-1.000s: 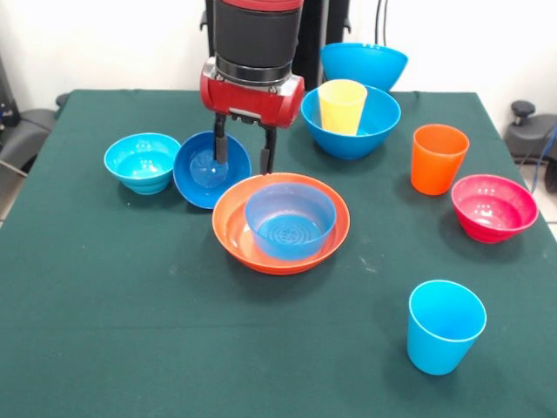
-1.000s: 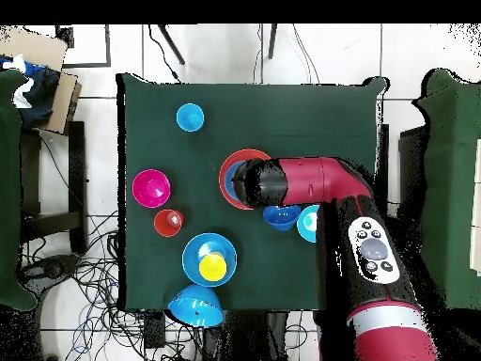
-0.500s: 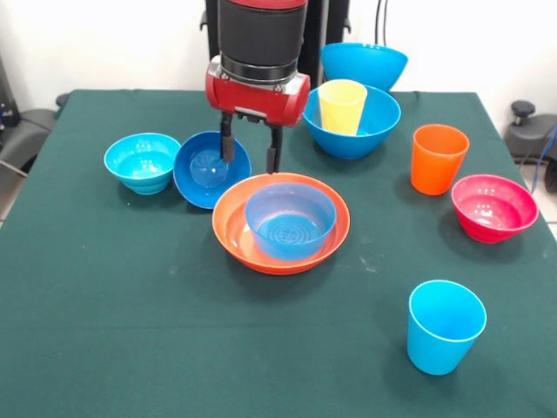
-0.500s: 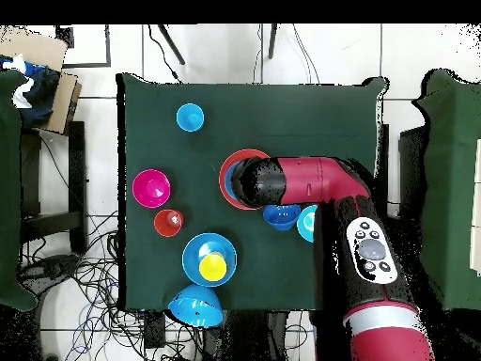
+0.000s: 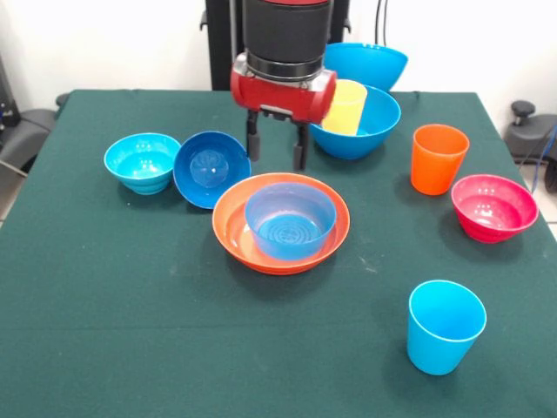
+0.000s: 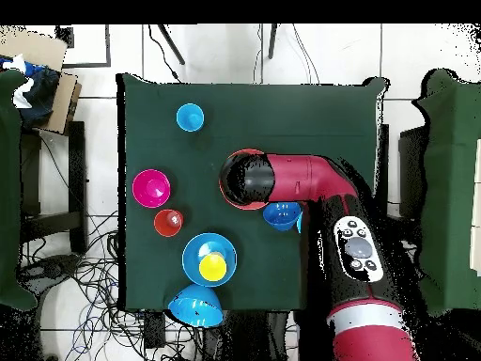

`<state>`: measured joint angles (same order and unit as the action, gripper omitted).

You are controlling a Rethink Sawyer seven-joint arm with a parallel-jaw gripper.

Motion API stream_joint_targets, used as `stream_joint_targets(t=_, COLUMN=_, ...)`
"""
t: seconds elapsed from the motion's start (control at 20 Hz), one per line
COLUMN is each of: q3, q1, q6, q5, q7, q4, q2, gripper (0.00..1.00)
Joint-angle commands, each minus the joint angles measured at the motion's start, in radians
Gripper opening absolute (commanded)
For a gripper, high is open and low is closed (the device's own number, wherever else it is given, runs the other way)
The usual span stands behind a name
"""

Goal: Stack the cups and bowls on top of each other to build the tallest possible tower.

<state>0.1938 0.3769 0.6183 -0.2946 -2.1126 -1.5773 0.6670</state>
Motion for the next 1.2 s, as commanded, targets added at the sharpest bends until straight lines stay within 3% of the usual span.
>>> stream_joint_targets(t=0.05, q3=0.0, q1=-0.074, q6=0.025, q5=0.113, q7=-0.2, q4=0.014, q2=-0.017, gripper=1.0)
stream_joint_targets(t=0.7, q3=-0.076, q1=-0.17, q6=0.09, q5=0.239, q7=-0.2, q4=0.204, q2=-0.109, gripper=1.0)
stream_joint_targets(t=1.2, q3=-0.148, q1=-0.232, q6=0.079, q5=0.269, q7=-0.185, q4=0.333, q2=-0.194, gripper=1.0)
